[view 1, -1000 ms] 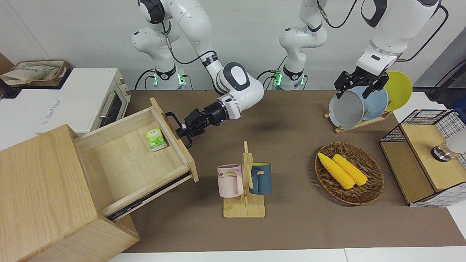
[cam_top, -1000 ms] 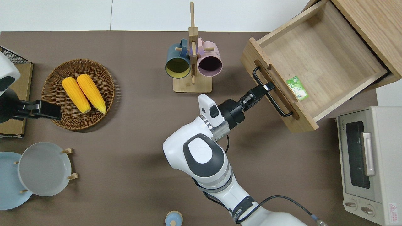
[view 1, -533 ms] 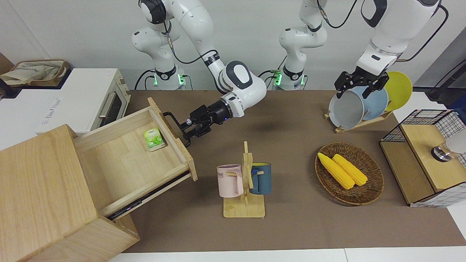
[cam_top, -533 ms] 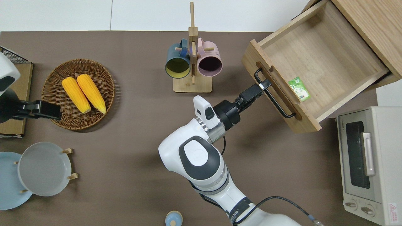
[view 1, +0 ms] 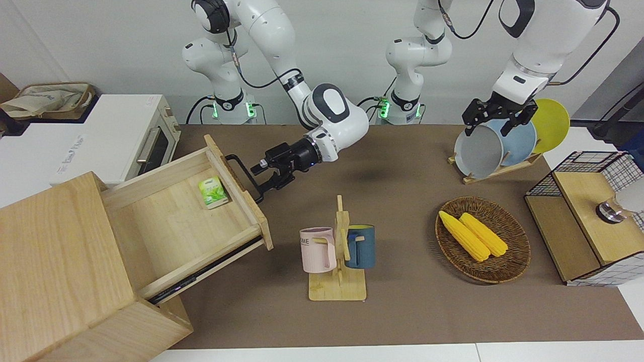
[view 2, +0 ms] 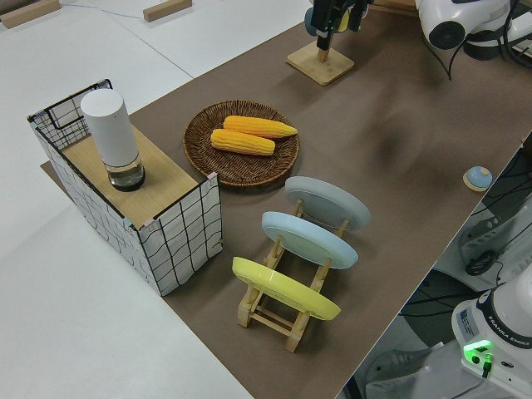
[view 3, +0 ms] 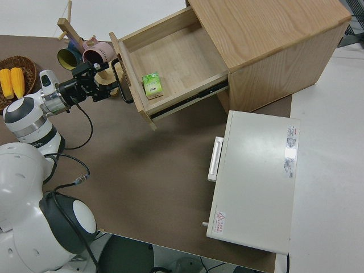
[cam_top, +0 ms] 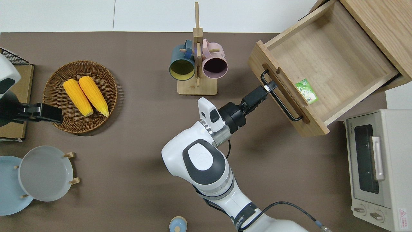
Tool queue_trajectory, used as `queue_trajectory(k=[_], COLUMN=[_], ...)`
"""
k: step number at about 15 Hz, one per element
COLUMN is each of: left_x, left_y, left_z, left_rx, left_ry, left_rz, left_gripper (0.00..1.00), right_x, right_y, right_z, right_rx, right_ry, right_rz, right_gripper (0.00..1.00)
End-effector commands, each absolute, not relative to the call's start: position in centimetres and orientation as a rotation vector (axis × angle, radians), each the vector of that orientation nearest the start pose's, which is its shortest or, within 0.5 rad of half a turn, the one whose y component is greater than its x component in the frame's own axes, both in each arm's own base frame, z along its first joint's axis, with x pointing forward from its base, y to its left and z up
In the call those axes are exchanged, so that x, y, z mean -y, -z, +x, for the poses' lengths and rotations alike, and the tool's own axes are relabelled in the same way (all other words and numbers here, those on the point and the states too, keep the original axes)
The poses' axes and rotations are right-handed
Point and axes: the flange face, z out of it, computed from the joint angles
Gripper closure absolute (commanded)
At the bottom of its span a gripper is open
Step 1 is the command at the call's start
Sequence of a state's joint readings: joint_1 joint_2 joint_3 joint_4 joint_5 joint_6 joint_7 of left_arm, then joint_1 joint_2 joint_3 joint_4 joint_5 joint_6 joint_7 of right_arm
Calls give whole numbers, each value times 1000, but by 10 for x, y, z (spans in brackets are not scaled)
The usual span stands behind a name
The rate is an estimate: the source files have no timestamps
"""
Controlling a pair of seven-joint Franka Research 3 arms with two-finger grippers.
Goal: Slide drawer open with right arm
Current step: 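Open the right gripper and release the drawer handle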
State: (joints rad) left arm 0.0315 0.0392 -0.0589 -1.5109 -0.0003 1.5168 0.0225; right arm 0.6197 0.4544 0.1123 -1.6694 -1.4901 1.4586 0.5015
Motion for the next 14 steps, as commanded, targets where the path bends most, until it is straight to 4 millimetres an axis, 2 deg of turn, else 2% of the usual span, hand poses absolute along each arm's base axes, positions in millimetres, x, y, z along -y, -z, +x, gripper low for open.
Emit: queue_trajectory(k=[1, 5, 9, 12, 14], left_x=[13, 13, 13, 13, 13], left_y=[-630, -629, -629, -629, -630], left_z=[563, 563, 563, 563, 563], left_rx=[-94, -94, -94, -94, -94], left_ry=[-60, -62, -62, -62, -60], left_rz=[-3126, -3126, -3126, -3126, -3126], left_gripper=[7, 7, 7, 7, 7], right_x=[-358, -375, -385, -375, -353], right_y=[-403, -412, -468, -509, -534], right_z=[552, 545, 547, 544, 547], right_rx=[-536, -549, -463, -419, -369], right_ry=[-405, -416, -397, -403, -389], right_rz=[1608, 1632, 1939, 2117, 2269], right_gripper=[17, 17, 17, 17, 17])
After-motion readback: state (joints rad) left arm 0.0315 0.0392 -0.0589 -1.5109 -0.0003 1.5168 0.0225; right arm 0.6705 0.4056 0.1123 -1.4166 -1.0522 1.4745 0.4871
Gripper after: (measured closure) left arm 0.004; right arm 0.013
